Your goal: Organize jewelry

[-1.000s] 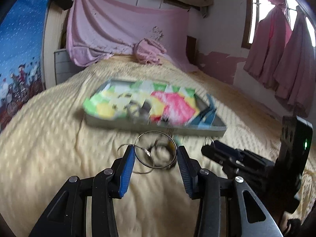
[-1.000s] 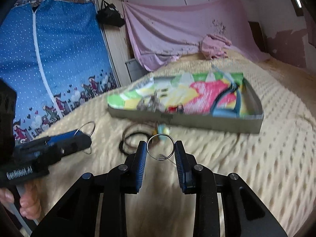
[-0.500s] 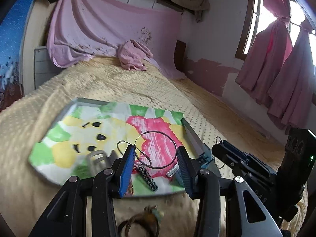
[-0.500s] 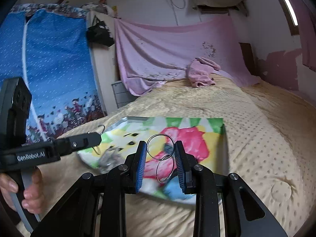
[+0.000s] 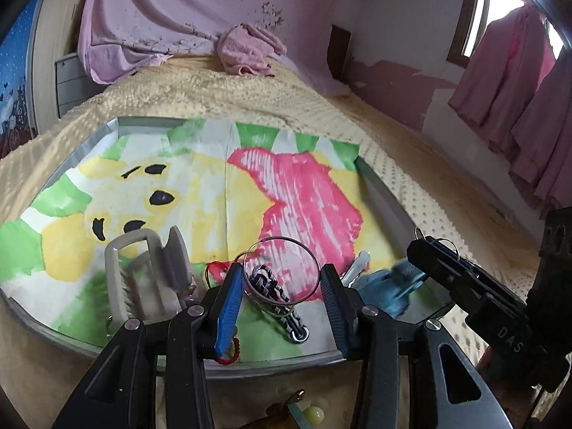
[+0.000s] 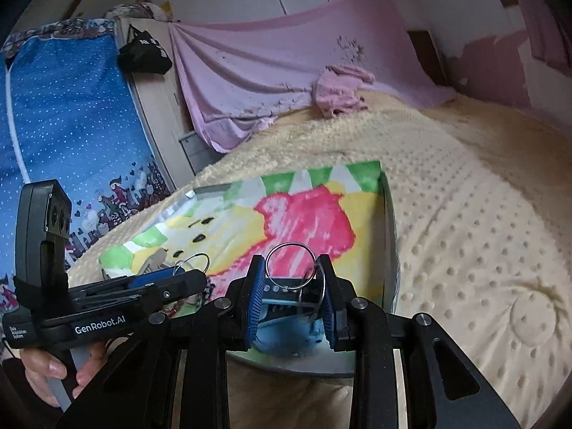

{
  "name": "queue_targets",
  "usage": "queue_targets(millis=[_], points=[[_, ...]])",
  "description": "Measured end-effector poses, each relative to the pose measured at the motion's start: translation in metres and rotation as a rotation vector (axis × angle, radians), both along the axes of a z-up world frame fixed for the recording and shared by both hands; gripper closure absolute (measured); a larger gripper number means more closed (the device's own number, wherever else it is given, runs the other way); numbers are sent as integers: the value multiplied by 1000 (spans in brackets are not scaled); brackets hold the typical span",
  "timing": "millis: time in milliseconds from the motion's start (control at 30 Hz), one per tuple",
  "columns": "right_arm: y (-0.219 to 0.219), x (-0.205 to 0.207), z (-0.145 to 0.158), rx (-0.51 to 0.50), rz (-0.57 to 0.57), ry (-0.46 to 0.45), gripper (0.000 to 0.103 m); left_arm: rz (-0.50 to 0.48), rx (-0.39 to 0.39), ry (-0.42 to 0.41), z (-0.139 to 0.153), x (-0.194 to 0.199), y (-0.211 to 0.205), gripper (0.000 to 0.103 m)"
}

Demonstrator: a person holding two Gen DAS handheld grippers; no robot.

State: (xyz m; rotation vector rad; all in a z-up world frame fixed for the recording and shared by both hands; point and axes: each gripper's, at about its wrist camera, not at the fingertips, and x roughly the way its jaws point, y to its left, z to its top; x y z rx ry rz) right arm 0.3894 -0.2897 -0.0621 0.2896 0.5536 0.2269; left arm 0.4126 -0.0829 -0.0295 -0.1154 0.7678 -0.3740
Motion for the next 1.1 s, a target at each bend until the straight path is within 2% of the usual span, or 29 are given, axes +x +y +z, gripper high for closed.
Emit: queue_targets(millis=[233, 333, 367, 467, 500, 567, 667, 733, 800, 933, 1000, 1067, 1100], points=[[-7, 10, -21, 45, -9, 69, 77, 2, 29, 1, -2, 1, -4, 61], [-5, 11, -21, 46, -17, 61, 77, -2, 24, -1, -1, 1, -3, 61], [-5, 10, -21, 46, -17, 58, 77, -1, 19, -2, -1, 1, -2, 58], [-8, 6, -19, 51, -24, 45, 75, 18, 1, -22, 3, -2, 3, 40], [-9, 5, -18, 55, -26, 37, 74, 28, -9, -33, 6, -4, 5, 39], [-11, 1, -15, 54, -34, 18, 63, 43, -26, -45, 9, -7, 10, 39], [-12, -4, -10, 46, -46, -7, 59, 74, -34, -61, 15, -13, 15, 39], [-13, -8, -6, 45, -49, -27, 57, 92, -35, -92, 22, -21, 19, 33], [-13, -13, -1, 35, -53, -52, 53, 121, -39, -129, 29, -31, 24, 20], [-6, -29, 13, -12, -52, -123, 45, 173, -41, -201, 43, -52, 37, 14], [0, -39, 21, -39, -51, -166, 43, 205, -41, -232, 48, -64, 44, 5], [4, -49, 29, -61, -53, -202, 34, 243, -47, -272, 54, -77, 54, 2], [6, -55, 32, -68, -55, -223, 33, 258, -49, -292, 57, -84, 58, 2]])
